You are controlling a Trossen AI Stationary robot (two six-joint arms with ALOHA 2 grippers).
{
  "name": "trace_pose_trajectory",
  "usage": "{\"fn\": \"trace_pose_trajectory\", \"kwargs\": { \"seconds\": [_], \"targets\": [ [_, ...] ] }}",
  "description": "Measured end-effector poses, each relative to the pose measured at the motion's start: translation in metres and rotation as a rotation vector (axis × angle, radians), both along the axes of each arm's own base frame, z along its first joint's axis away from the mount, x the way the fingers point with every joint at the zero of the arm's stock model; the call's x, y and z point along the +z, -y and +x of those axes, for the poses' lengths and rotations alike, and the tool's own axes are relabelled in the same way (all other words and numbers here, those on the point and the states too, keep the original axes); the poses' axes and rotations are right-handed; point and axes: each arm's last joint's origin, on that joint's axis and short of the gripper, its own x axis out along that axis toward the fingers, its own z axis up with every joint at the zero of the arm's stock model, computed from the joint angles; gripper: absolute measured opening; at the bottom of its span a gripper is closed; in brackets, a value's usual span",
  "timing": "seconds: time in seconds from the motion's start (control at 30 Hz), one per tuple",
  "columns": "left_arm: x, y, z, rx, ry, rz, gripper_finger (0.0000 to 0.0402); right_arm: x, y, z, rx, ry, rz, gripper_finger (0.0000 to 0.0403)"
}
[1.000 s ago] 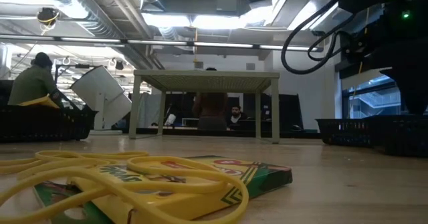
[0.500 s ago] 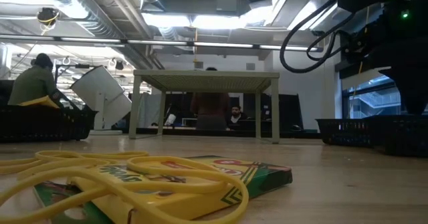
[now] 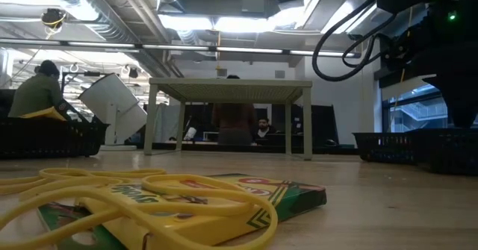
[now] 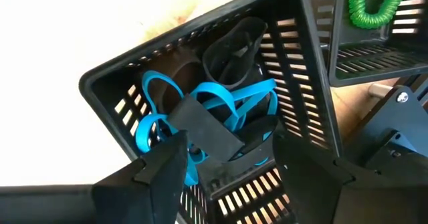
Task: Pick & Place Office Desk Supplies
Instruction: Put the yellow rubber band into the bottom right black bin
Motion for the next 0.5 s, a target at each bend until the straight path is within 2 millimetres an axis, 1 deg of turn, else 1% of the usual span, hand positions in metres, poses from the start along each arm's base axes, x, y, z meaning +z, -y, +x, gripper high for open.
{"fn": "trace_pose_trajectory", "kwargs": {
  "seconds": [0.07, 0.13, 0.23, 0.3, 0.4, 0.5],
  "targets": [
    [0.008, -0.002, 0.004, 0.014, -0.005, -0.021, 0.0005, 0.0, 0.0, 0.0, 0.0, -0.001, 0.0, 0.0219],
    [0.018, -0.011, 0.008, 0.041, 0.009, 0.012, 0.0003, 0.004, 0.0, 0.001, -0.001, -0.006, 0.002, 0.0219],
    [0.047, -0.018, 0.017, 0.08, 0.083, -0.025, 0.0003, 0.014, -0.002, 0.004, 0.003, -0.002, 0.005, 0.0219],
    [0.058, -0.028, 0.018, 0.1, 0.113, -0.004, 0.0003, 0.024, -0.003, 0.007, 0.027, 0.011, -0.008, 0.0219],
    [0.08, -0.041, 0.024, 0.127, 0.24, -0.011, 0.0003, 0.04, -0.005, 0.017, 0.067, 0.087, -0.035, 0.0219],
    [0.099, -0.053, 0.028, 0.152, 0.369, 0.004, 0.0003, 0.057, -0.007, 0.029, 0.107, 0.215, -0.089, 0.0219]
  ]
}}
